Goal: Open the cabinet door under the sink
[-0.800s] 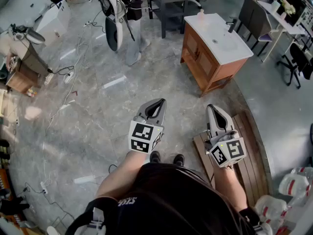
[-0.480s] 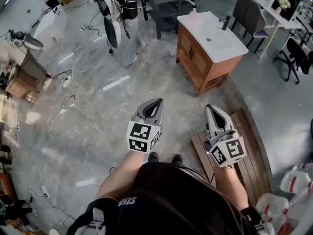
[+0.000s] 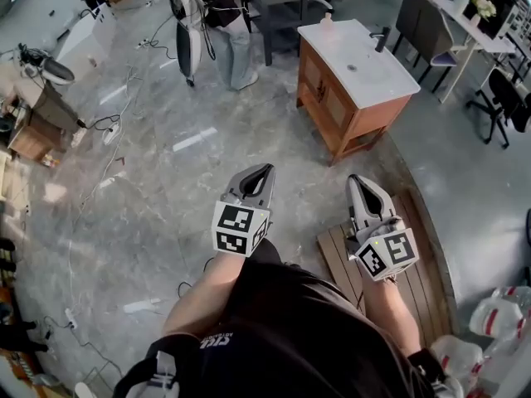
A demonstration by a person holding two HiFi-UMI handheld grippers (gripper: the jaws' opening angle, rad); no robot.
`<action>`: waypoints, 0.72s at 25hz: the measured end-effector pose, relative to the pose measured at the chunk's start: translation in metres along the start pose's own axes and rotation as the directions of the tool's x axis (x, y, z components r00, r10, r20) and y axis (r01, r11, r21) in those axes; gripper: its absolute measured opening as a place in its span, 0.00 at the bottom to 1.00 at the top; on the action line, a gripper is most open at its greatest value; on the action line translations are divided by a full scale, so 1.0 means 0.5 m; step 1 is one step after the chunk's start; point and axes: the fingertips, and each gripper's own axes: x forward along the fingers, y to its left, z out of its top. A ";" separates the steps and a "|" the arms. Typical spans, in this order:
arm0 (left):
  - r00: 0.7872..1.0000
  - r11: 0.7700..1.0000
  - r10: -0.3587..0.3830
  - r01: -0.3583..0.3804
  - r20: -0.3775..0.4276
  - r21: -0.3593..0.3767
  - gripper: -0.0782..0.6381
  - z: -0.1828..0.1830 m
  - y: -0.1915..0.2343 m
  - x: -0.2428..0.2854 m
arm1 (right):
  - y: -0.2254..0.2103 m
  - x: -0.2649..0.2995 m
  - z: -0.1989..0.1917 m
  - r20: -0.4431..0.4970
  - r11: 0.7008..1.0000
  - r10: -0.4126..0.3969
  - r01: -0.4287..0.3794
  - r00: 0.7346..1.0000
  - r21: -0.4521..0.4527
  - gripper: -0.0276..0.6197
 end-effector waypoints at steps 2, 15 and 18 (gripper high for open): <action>1.000 1.000 0.005 -0.006 -0.010 -0.016 0.13 -0.011 0.015 0.023 | -0.012 0.020 -0.014 -0.010 1.000 0.008 -0.008 1.000 0.019 0.06; 0.993 0.994 -0.106 0.106 -0.049 -0.006 0.13 0.052 0.244 0.347 | -0.169 0.379 -0.009 -0.049 0.996 -0.046 0.050 0.998 0.069 0.06; 0.987 0.989 -0.143 0.145 -0.068 0.025 0.13 0.085 0.331 0.430 | -0.204 0.501 -0.001 -0.060 0.994 -0.072 0.076 0.996 0.079 0.06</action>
